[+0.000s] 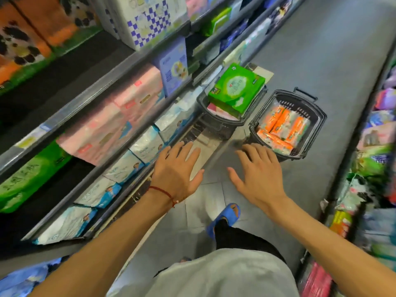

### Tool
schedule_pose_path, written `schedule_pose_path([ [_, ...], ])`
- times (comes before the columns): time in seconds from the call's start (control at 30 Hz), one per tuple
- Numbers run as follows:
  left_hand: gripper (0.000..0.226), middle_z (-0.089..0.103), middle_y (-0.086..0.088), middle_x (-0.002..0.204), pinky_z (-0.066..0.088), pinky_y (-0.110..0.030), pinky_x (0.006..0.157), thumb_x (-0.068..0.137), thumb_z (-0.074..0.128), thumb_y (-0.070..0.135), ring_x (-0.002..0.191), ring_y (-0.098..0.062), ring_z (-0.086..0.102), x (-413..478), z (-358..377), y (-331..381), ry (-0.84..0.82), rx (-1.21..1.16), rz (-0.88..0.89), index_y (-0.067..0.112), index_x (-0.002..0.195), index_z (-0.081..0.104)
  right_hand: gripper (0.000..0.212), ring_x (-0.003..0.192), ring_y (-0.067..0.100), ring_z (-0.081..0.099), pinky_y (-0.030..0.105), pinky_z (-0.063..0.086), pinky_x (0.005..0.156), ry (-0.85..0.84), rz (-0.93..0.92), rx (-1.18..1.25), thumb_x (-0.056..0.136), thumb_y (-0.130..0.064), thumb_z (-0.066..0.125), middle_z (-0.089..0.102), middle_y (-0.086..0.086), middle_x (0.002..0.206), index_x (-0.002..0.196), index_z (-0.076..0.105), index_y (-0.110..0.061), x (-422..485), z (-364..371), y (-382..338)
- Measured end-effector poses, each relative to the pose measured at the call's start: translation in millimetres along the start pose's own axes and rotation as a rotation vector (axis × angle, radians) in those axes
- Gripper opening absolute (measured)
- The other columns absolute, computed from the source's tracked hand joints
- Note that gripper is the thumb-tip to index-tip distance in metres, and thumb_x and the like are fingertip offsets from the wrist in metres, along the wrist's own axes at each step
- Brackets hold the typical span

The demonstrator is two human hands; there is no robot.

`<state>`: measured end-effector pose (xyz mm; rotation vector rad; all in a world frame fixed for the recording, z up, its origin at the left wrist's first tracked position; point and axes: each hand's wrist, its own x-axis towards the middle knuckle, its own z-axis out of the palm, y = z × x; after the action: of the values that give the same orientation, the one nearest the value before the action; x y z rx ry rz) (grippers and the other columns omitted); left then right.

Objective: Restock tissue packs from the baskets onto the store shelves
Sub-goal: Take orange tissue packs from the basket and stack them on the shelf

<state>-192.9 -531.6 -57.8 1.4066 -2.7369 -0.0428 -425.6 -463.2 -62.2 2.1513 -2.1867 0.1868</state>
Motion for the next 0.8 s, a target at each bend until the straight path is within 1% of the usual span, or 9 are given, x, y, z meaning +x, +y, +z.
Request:
schedule_pose_path([
  [0.07, 0.062, 0.060, -0.008, 0.142, 0.047, -0.050, 0.104, 0.091, 0.056, 0.056, 0.131, -0.031, 0.054, 43.7, 0.8, 20.9, -0.041, 0.034, 0.029, 0.018, 0.140, 0.059, 0.055, 0.130, 0.037, 0.058, 0.052, 0.042, 0.112, -0.016, 0.054, -0.004, 0.097, -0.053, 0.052, 0.067, 0.013, 0.134, 0.126, 0.070, -0.010, 10.1, 5.6, 38.3],
  [0.17, 0.064, 0.058, -0.006, 0.143, 0.044, -0.046, 0.104, 0.091, 0.049, 0.059, 0.133, -0.028, 0.052, 109.4, 8.6, 54.6, -0.105, 0.052, 0.090, 0.019, 0.141, 0.056, 0.056, 0.127, 0.038, 0.057, 0.051, 0.041, 0.111, -0.037, 0.116, -0.014, 0.098, -0.054, 0.051, 0.066, 0.014, 0.130, 0.125, 0.070, -0.009, 23.1, 11.2, 100.3],
  [0.33, 0.064, 0.058, -0.006, 0.146, 0.040, -0.051, 0.110, 0.091, 0.048, 0.058, 0.135, -0.030, 0.052, 202.8, 24.8, 105.0, -0.127, 0.004, 0.142, 0.021, 0.142, 0.057, 0.054, 0.129, 0.039, 0.057, 0.053, 0.041, 0.114, -0.071, 0.259, -0.023, 0.097, -0.052, 0.052, 0.066, 0.015, 0.131, 0.125, 0.069, -0.009, 41.3, 12.5, 192.6],
  [0.5, 0.063, 0.058, -0.006, 0.144, 0.044, -0.048, 0.108, 0.092, 0.047, 0.058, 0.134, -0.028, 0.052, 286.0, 30.0, 138.9, -0.142, -0.004, 0.215, 0.021, 0.143, 0.055, 0.052, 0.127, 0.038, 0.057, 0.052, 0.041, 0.113, -0.040, 0.355, -0.010, 0.098, -0.050, 0.053, 0.067, 0.015, 0.128, 0.125, 0.070, -0.009, 67.0, 21.4, 262.7],
  [0.6, 0.066, 0.055, -0.006, 0.146, 0.044, -0.046, 0.105, 0.093, 0.042, 0.059, 0.134, -0.029, 0.050, 337.8, 45.5, 153.4, -0.177, 0.006, 0.283, 0.020, 0.145, 0.053, 0.056, 0.127, 0.036, 0.057, 0.053, 0.041, 0.113, -0.076, 0.439, 0.012, 0.099, -0.053, 0.051, 0.067, 0.013, 0.131, 0.129, 0.070, -0.010, 87.4, 31.1, 297.0],
  [0.67, 0.067, 0.057, -0.006, 0.145, 0.044, -0.047, 0.104, 0.092, 0.039, 0.059, 0.134, -0.030, 0.051, 375.9, 58.0, 165.0, -0.203, 0.019, 0.324, 0.020, 0.145, 0.054, 0.056, 0.126, 0.034, 0.057, 0.051, 0.041, 0.112, -0.091, 0.485, -0.004, 0.099, -0.054, 0.049, 0.067, 0.011, 0.130, 0.127, 0.070, -0.012, 103.6, 38.7, 318.7],
  [0.8, 0.064, 0.058, -0.006, 0.145, 0.043, -0.047, 0.107, 0.093, 0.046, 0.058, 0.134, -0.029, 0.052, 453.2, 83.3, 187.1, -0.265, -0.005, 0.432, 0.021, 0.144, 0.054, 0.055, 0.128, 0.031, 0.057, 0.046, 0.036, 0.114, -0.166, 0.553, -0.041, 0.101, -0.056, 0.046, 0.067, 0.009, 0.130, 0.127, 0.070, -0.014, 141.1, 53.8, 362.5],
])
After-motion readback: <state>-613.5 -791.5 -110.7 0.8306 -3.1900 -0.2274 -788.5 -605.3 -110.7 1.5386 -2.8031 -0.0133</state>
